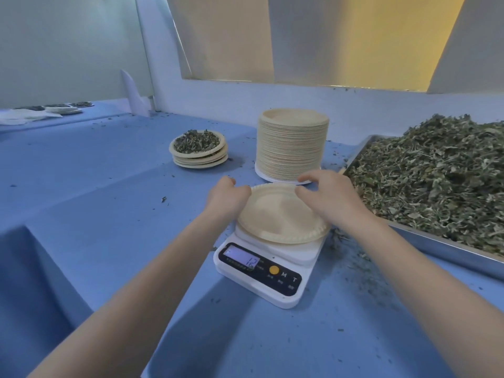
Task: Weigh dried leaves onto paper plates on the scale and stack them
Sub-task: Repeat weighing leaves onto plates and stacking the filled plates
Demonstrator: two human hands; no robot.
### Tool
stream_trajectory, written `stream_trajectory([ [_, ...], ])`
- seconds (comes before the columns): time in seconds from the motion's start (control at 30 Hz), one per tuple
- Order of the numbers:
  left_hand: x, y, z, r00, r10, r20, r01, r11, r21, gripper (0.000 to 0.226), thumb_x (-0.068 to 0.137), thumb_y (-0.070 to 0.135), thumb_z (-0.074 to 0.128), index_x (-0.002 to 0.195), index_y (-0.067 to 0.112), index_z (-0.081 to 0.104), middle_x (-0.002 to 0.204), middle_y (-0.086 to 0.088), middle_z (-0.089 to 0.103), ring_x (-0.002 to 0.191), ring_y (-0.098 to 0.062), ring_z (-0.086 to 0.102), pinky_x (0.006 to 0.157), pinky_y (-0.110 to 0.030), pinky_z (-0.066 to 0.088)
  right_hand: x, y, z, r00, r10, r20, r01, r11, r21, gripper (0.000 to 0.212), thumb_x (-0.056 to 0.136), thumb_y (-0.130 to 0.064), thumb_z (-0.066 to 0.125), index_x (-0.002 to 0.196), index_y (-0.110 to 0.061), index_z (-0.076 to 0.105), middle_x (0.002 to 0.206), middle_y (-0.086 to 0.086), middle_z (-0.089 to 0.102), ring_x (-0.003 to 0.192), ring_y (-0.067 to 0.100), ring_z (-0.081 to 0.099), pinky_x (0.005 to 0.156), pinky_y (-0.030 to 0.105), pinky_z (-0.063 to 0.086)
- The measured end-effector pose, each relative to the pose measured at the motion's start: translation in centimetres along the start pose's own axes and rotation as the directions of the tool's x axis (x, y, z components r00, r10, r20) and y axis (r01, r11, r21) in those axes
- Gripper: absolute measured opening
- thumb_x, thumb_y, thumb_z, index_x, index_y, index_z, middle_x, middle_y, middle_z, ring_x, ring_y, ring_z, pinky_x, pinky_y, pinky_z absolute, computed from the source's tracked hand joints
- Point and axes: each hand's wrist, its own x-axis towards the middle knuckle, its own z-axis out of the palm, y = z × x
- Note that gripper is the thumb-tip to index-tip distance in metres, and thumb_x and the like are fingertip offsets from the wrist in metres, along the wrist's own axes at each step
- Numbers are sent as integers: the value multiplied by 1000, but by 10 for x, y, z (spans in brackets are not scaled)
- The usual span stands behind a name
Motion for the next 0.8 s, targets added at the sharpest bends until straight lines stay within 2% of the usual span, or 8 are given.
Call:
stream_trajectory([
  [0.1, 4, -2, 0, 999, 29, -13, -29, 1000, 8, 53, 90, 23, 52, 140, 13, 38, 136, -6, 46, 119, -24, 47, 96, -36, 42, 2, -1, 4, 999, -40, 3, 40, 999, 16, 34, 93, -30, 51, 125, -22, 60, 129, -3, 58, 112, 15, 55, 86, 27, 40],
  [0.17, 5, -2, 1, 997, 73, -24, -72, 997, 30, 53, 88, 25, 55, 138, 15, 40, 130, -3, 48, 113, -21, 49, 87, -33, 42, 3, -1, 5, 998, -60, -15, 60, 998, 36, 31, 94, -25, 49, 121, -23, 62, 126, -5, 60, 111, 13, 56, 83, 23, 39],
  [0.27, 8, 1, 1, 983, 177, -45, -171, 980, 100, 55, 85, 27, 59, 136, 18, 42, 117, 2, 49, 91, -11, 48, 71, -27, 37, 7, -3, 6, 997, -70, -39, 73, 995, 68, 29, 93, -21, 47, 115, -25, 66, 120, -7, 63, 110, 10, 56, 84, 22, 39],
  [0.4, 8, 11, 4, 951, 307, -33, -297, 939, 172, 57, 81, 29, 62, 134, 20, 44, 134, 2, 46, 103, -8, 41, 79, -24, 30, 11, -7, 7, 995, -89, -39, 91, 992, 83, 28, 92, -23, 48, 113, -26, 67, 117, -9, 64, 108, 8, 56, 91, 29, 45],
  [0.47, 6, 16, 7, 938, 347, 3, -342, 920, 190, 58, 79, 29, 65, 133, 22, 45, 134, 2, 46, 107, -8, 42, 80, -22, 29, 12, -9, 7, 993, -115, -16, 116, 989, 95, 27, 91, -25, 50, 112, -28, 66, 117, -10, 64, 109, 7, 55, 92, 29, 45],
  [0.6, 0, 24, 14, 907, 419, 23, -415, 886, 206, 59, 76, 29, 68, 131, 22, 47, 133, 3, 48, 122, -11, 41, 84, -20, 27, 11, -12, 6, 984, -166, 70, 159, 982, 104, 30, 87, -26, 54, 115, -29, 65, 121, -10, 61, 111, 5, 52, 85, 21, 36],
  [0.73, -4, 33, 21, 869, 488, 81, -490, 828, 271, 61, 77, 28, 68, 133, 20, 45, 133, 2, 47, 120, -11, 42, 85, -20, 27, 5, -11, -5, 969, -214, 124, 211, 977, 39, 37, 85, -22, 57, 121, -27, 60, 123, -7, 59, 114, 9, 50, 82, 17, 32],
  [0.8, -5, 34, 21, 873, 478, 94, -486, 841, 237, 60, 76, 23, 68, 132, 22, 47, 131, 4, 49, 117, -9, 44, 84, -20, 28, -6, -11, -11, 930, -279, 240, 271, 960, 68, 53, 77, -31, 68, 128, -28, 52, 125, -7, 54, 119, 11, 45, 87, 17, 30],
])
